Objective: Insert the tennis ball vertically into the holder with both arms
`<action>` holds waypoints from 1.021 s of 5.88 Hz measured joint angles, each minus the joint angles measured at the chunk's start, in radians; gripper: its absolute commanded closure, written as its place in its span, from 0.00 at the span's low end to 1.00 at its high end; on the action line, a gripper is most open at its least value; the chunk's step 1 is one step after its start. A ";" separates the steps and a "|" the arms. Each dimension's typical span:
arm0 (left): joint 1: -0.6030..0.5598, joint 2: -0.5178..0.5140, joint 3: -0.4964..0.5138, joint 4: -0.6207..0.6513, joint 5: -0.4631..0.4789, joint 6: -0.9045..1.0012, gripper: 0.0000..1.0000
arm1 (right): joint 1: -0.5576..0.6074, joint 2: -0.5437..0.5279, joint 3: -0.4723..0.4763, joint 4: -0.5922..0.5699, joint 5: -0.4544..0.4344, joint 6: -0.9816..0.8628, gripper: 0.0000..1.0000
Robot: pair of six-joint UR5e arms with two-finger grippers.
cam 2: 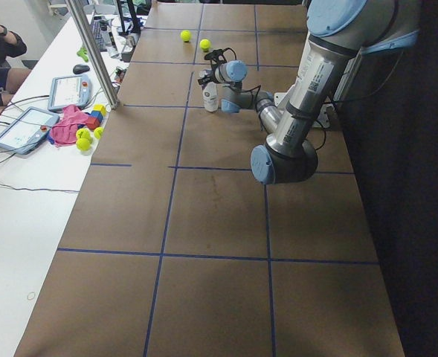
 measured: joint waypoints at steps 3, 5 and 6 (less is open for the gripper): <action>0.008 0.000 0.004 -0.004 0.002 -0.001 0.01 | 0.000 0.000 0.000 0.000 0.000 0.000 0.00; 0.029 -0.001 0.006 -0.011 0.004 -0.001 0.01 | 0.000 0.000 0.000 0.002 0.000 0.000 0.00; 0.037 -0.002 0.017 -0.031 0.010 -0.001 0.01 | 0.000 0.000 0.000 0.005 0.000 0.000 0.00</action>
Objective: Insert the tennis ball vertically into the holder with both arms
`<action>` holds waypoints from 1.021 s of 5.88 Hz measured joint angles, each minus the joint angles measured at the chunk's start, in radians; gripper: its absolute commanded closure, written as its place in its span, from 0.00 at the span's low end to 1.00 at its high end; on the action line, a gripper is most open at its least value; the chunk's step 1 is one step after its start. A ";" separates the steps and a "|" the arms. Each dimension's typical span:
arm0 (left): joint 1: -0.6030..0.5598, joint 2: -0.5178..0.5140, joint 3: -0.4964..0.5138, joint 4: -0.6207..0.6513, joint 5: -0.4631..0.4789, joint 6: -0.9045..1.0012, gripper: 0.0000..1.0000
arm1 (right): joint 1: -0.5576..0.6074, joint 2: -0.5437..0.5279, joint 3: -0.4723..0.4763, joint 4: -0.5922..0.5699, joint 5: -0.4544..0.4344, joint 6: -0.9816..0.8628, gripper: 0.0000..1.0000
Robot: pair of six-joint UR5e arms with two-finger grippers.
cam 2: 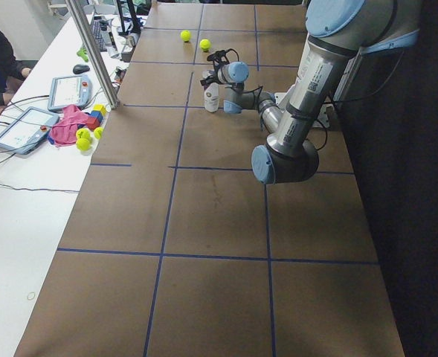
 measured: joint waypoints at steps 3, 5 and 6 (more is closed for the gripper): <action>0.037 -0.001 0.048 -0.086 0.069 -0.001 0.01 | 0.000 0.000 0.000 0.001 -0.001 0.001 0.00; 0.040 -0.003 0.056 -0.105 0.095 -0.001 0.01 | 0.000 0.000 0.000 0.001 -0.002 0.000 0.00; 0.040 -0.004 0.059 -0.118 0.116 -0.001 0.01 | 0.000 0.000 0.000 0.001 -0.001 0.000 0.00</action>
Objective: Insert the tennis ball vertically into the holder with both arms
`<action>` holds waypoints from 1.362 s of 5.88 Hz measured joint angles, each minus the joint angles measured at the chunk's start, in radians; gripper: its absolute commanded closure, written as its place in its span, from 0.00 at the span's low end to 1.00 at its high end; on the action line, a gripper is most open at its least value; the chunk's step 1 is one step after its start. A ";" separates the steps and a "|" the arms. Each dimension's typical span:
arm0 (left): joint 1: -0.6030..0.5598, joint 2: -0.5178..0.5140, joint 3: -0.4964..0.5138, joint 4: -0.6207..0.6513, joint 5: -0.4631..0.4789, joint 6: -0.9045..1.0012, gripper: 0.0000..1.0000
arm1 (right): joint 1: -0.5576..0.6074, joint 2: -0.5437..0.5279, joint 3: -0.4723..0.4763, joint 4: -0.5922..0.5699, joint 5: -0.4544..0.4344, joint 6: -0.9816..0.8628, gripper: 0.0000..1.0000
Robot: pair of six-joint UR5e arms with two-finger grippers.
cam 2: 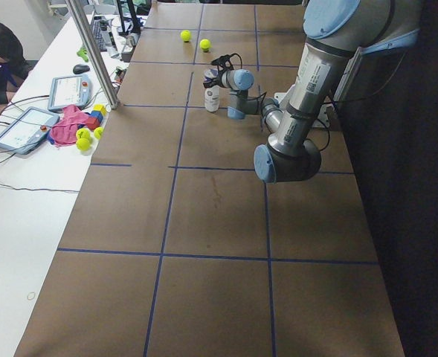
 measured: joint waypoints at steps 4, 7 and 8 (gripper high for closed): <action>0.004 -0.009 0.108 -0.144 0.028 -0.002 0.01 | 0.000 0.000 0.000 0.012 0.001 0.001 0.00; 0.011 -0.015 0.119 -0.160 0.034 -0.002 0.04 | 0.000 0.000 0.000 0.013 0.001 0.001 0.00; 0.018 -0.018 0.121 -0.161 0.052 -0.002 0.04 | 0.000 0.000 0.000 0.013 0.000 0.001 0.00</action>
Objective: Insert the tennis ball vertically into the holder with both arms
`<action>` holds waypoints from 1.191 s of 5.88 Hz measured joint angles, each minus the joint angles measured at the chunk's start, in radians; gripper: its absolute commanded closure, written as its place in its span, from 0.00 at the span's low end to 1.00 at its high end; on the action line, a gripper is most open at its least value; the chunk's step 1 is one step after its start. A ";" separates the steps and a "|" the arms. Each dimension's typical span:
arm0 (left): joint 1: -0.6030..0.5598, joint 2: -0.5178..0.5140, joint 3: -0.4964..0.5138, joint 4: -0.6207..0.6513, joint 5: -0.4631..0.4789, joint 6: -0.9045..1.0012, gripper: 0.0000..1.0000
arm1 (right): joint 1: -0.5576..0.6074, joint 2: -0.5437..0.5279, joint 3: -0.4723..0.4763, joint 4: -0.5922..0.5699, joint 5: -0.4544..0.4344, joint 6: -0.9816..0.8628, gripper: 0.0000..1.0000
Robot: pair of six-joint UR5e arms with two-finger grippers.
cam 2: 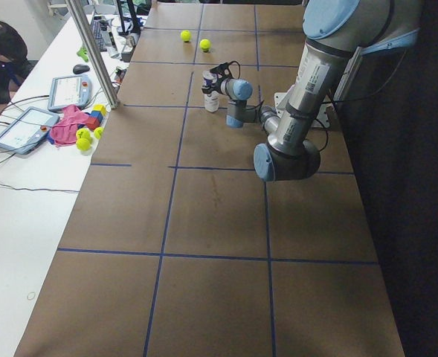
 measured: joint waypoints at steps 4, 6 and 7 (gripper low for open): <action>0.013 -0.007 0.008 -0.003 0.034 0.000 0.29 | 0.000 0.000 0.000 0.000 0.001 0.000 0.00; 0.010 -0.005 0.006 -0.003 0.034 0.001 0.29 | 0.000 0.000 0.000 0.000 0.000 0.000 0.00; 0.008 -0.005 0.001 -0.005 0.034 0.001 0.29 | -0.001 0.000 0.000 0.000 0.000 0.001 0.00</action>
